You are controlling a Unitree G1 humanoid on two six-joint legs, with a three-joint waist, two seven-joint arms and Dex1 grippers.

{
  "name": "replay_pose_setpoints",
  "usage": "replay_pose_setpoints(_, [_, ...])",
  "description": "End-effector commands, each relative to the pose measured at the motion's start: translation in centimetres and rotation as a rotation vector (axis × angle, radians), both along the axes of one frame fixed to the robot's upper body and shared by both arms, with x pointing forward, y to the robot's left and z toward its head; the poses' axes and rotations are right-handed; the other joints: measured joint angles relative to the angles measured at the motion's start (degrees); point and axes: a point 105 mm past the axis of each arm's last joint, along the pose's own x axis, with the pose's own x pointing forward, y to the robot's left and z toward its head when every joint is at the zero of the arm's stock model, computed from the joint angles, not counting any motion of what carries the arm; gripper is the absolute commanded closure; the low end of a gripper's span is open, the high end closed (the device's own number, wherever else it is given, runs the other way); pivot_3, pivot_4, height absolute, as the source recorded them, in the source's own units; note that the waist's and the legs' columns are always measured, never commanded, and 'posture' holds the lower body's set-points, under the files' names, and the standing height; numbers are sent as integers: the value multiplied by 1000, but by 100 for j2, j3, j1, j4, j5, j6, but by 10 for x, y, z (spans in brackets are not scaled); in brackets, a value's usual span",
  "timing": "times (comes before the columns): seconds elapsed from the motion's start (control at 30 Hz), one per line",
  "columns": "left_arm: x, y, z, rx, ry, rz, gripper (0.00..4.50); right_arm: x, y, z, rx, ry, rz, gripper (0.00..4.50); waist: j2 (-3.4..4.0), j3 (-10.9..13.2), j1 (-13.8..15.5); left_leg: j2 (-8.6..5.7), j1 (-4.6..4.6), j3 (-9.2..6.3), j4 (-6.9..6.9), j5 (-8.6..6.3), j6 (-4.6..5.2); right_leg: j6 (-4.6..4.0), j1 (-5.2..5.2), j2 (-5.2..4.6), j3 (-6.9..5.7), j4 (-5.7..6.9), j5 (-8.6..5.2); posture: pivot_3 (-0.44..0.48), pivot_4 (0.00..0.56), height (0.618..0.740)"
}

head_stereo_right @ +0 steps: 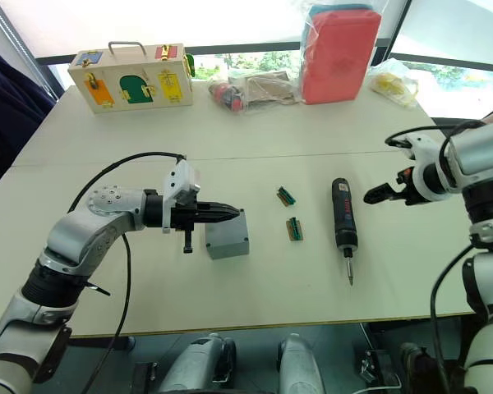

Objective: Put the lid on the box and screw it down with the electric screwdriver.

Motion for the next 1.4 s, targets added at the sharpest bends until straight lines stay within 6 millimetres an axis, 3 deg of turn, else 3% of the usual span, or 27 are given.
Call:
replay_pose_setpoints(0.03, [-4,5,12,-5,-60,9,4500,-5,7,0,12,32,0,86,0,0,18,0,-1,0,0,0,0,0,0,-1,0,0,0,0,150,740])
replay_pose_setpoints(0.37, [-22,9,16,52,-68,-21,4500,-18,25,-12,7,98,68,86,0,0,13,-5,-5,-4,5,-2,3,0,-1,-7,0,3,1,0,150,740])
replay_pose_setpoints(0.77, [-8,26,24,79,-125,90,4500,-16,46,-49,-28,229,131,86,-1,0,9,-5,-5,-3,5,-3,4,0,-3,-5,0,5,1,0,150,740])
replay_pose_setpoints(1.03, [-8,32,27,69,-124,116,4500,-16,44,-61,-58,279,125,2198,-9,-5,9,-6,-1,-4,9,-3,4,0,6,-3,-2,4,1,0,150,740])
replay_pose_setpoints(1.13, [-7,32,27,68,-123,121,4500,-17,46,-63,-24,293,104,2475,-11,-7,5,-4,0,-4,9,-2,2,0,6,-1,-2,4,1,0,150,740])
replay_pose_setpoints(1.3, [1,39,33,64,-135,137,4500,3,36,-31,71,151,-24,2543,-24,-14,7,-4,2,-4,9,-2,2,0,9,-1,-2,4,1,0,150,740])
replay_pose_setpoints(1.4, [5,45,36,39,-113,149,4500,16,42,26,319,-26,-74,2543,-4,0,7,-5,2,-4,9,-1,2,0,8,-2,-1,7,2,0,150,740])
